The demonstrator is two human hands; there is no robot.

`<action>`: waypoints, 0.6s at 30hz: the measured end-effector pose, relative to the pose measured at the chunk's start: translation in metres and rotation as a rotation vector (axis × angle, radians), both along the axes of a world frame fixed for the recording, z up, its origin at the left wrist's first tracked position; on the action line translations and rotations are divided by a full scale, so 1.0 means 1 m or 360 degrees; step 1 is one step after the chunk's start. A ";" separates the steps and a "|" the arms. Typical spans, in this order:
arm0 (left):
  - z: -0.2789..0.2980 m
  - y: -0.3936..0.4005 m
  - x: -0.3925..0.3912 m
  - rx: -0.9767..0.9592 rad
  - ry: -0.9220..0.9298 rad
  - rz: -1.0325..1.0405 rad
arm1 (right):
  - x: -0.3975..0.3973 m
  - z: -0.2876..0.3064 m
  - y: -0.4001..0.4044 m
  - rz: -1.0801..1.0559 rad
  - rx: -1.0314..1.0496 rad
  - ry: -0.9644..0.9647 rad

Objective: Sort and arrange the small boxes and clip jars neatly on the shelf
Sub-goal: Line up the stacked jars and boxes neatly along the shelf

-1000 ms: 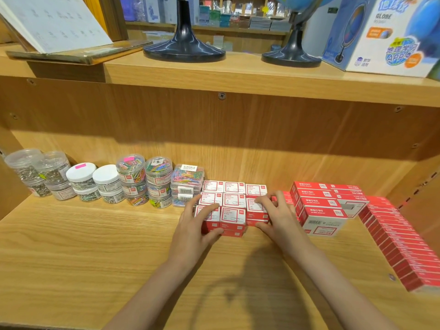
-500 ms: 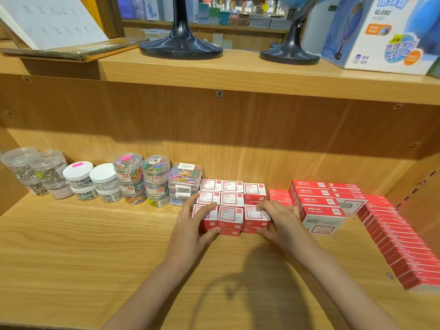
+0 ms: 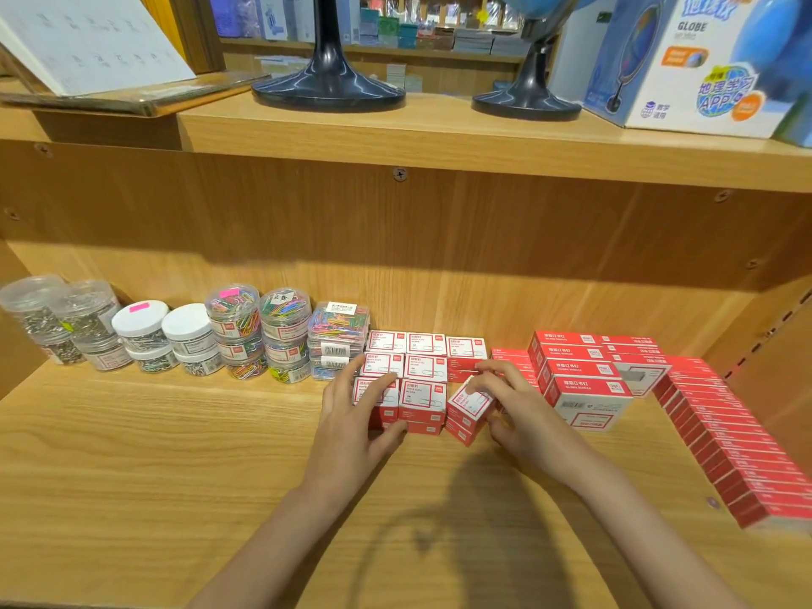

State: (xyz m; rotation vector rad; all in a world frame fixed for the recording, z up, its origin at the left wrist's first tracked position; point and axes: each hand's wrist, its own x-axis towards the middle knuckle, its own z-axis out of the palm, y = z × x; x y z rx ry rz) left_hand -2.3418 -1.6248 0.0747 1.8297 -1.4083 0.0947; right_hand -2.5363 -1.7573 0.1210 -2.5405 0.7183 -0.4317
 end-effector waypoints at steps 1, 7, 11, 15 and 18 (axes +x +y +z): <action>0.001 0.000 0.000 0.0013 -0.0055 -0.0011 | -0.001 0.001 0.001 0.0018 0.0011 -0.0019; 0.005 -0.012 -0.005 0.0078 -0.0632 -0.0067 | 0.010 -0.002 0.006 -0.0008 -0.0022 -0.0004; 0.007 -0.020 -0.004 0.0107 -0.0714 -0.0048 | 0.018 -0.003 0.003 0.0002 0.0002 -0.0022; 0.003 -0.022 -0.006 0.0044 -0.0650 -0.0035 | 0.018 -0.002 -0.004 0.0066 0.0046 -0.0008; 0.003 -0.024 -0.009 0.0047 -0.0560 -0.0045 | 0.015 0.000 -0.003 0.0118 0.0089 0.0029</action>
